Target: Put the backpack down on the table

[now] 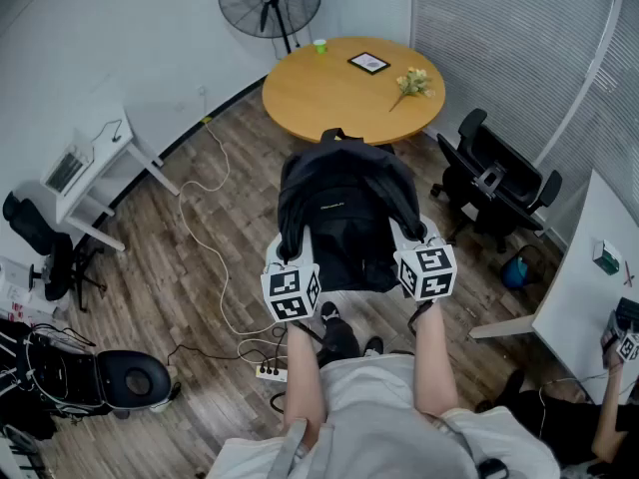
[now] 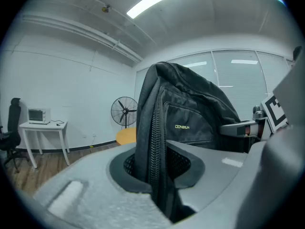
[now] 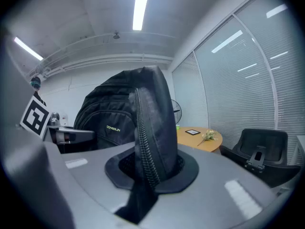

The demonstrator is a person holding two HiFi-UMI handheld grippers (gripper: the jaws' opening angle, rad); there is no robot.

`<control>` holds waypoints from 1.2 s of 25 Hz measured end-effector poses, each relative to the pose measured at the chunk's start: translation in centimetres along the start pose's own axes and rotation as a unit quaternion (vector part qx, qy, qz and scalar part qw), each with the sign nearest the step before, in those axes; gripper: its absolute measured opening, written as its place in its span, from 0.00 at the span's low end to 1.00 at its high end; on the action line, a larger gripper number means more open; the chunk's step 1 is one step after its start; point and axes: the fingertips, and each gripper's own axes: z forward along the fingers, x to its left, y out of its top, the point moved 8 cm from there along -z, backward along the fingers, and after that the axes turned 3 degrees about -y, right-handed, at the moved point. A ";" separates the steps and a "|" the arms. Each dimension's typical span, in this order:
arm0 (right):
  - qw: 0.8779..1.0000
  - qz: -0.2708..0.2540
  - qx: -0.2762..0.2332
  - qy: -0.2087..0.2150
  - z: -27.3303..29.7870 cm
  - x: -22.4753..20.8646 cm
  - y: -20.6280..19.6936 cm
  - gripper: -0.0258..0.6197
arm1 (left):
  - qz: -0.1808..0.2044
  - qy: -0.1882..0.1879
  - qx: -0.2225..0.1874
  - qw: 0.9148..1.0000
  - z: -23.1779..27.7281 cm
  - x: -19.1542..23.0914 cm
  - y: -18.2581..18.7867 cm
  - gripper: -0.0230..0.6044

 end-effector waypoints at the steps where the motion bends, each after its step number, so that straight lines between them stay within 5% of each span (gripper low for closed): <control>1: 1.000 0.000 -0.001 -0.001 0.0 0.0 0.0 0.11 | -0.001 -0.003 0.000 1.000 -0.1 0.0 0.0 0.14; 14: 1.000 0.014 -0.004 0.001 6.2 -2.2 0.5 0.11 | 0.001 -0.013 -0.002 1.000 6.3 2.7 1.1 0.14; 30: 0.999 -0.010 -0.002 -0.038 26.4 -7.8 6.6 0.12 | -0.014 -0.058 -0.009 0.998 28.2 12.3 6.9 0.14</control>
